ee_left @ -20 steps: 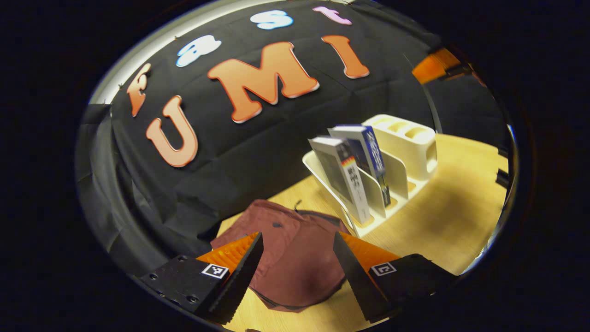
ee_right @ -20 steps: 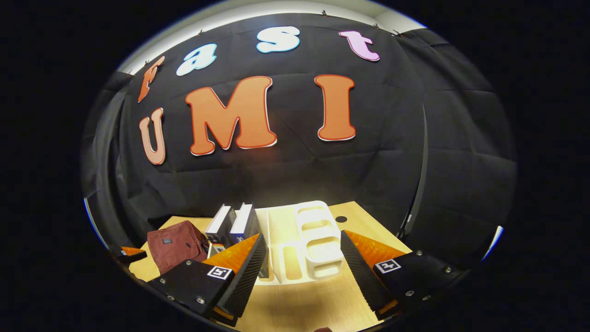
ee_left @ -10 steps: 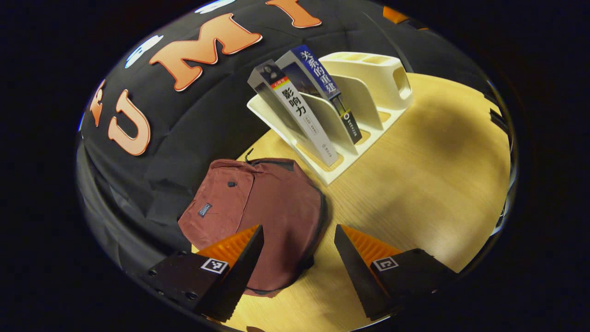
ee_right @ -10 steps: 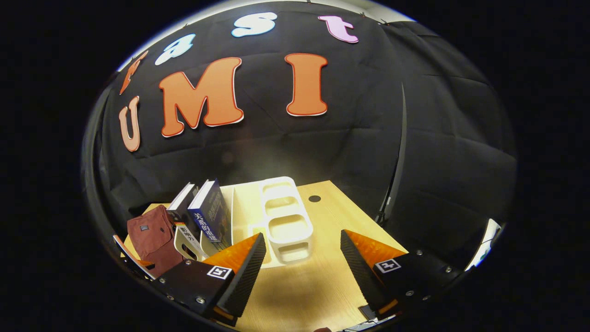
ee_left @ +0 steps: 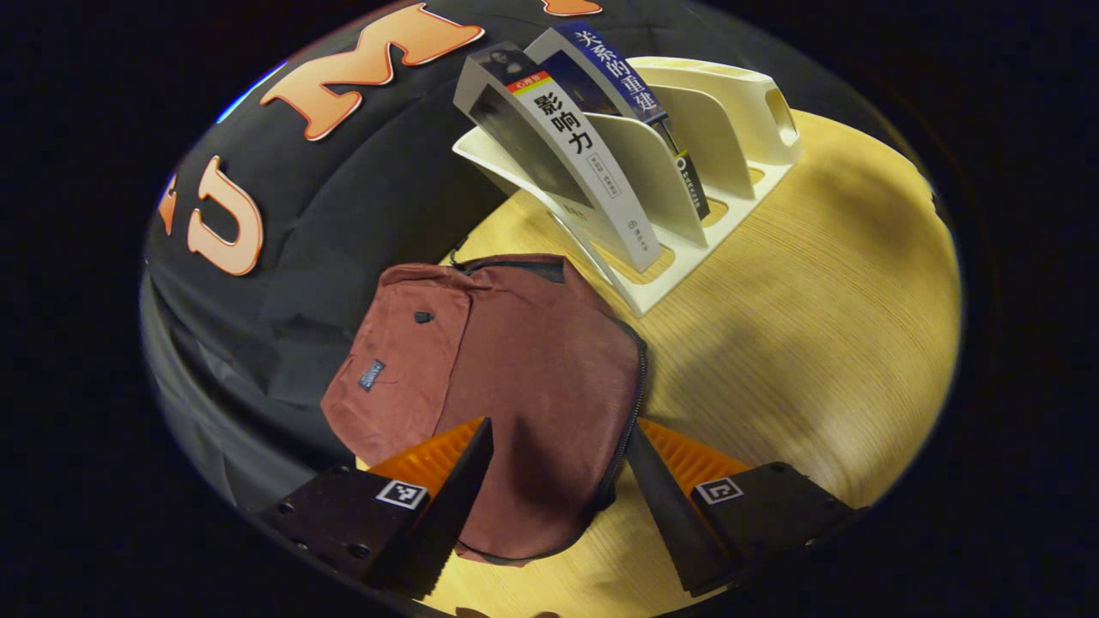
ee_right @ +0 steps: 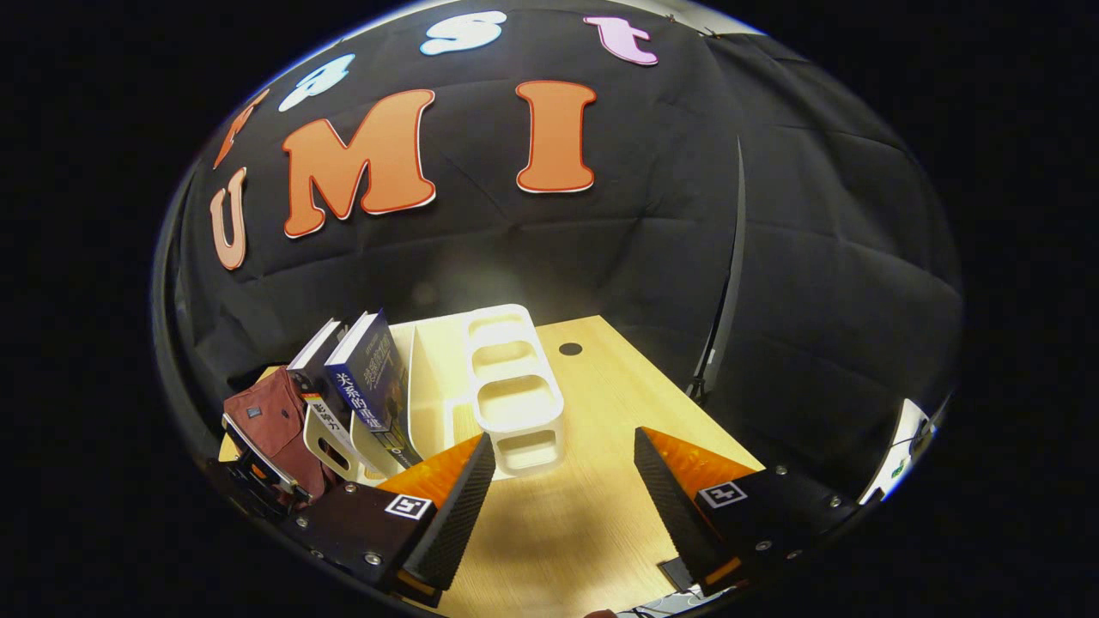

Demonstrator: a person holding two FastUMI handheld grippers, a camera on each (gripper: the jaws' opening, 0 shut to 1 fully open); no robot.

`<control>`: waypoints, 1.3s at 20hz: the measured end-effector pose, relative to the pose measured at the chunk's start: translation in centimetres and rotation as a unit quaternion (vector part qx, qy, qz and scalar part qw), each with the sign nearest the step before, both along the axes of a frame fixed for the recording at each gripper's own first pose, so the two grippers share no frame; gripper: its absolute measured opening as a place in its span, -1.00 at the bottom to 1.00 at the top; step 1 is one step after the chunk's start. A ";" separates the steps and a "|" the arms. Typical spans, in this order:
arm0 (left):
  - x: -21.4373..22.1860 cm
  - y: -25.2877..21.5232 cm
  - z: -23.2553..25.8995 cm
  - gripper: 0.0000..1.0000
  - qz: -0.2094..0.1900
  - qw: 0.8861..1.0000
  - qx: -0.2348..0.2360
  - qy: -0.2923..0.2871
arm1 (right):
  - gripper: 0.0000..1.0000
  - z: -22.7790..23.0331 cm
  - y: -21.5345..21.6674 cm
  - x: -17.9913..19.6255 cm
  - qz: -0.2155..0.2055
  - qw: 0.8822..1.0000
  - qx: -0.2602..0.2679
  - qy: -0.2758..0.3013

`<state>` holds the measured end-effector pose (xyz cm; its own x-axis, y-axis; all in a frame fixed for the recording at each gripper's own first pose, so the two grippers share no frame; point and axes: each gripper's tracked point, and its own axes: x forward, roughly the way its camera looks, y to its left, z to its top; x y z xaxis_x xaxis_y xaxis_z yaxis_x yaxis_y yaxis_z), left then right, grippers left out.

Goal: Open the schoolbag, grab two books from the bookshelf and put them into the schoolbag.

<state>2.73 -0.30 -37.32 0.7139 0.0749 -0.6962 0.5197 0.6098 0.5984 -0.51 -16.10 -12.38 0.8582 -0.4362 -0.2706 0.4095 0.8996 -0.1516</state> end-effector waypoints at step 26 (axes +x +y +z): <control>1.2 1.2 9.0 -0.99 -0.052 0.985 -0.103 0.127 | 0.93 1.0 6.7 0.2 -0.007 0.999 0.042 -0.034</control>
<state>3.97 0.93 -28.36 0.5109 -0.1507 -0.8463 0.7029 0.6400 0.3104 -0.33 -9.40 -11.35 0.8703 -0.4256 -0.2481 0.4280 0.9026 -0.0467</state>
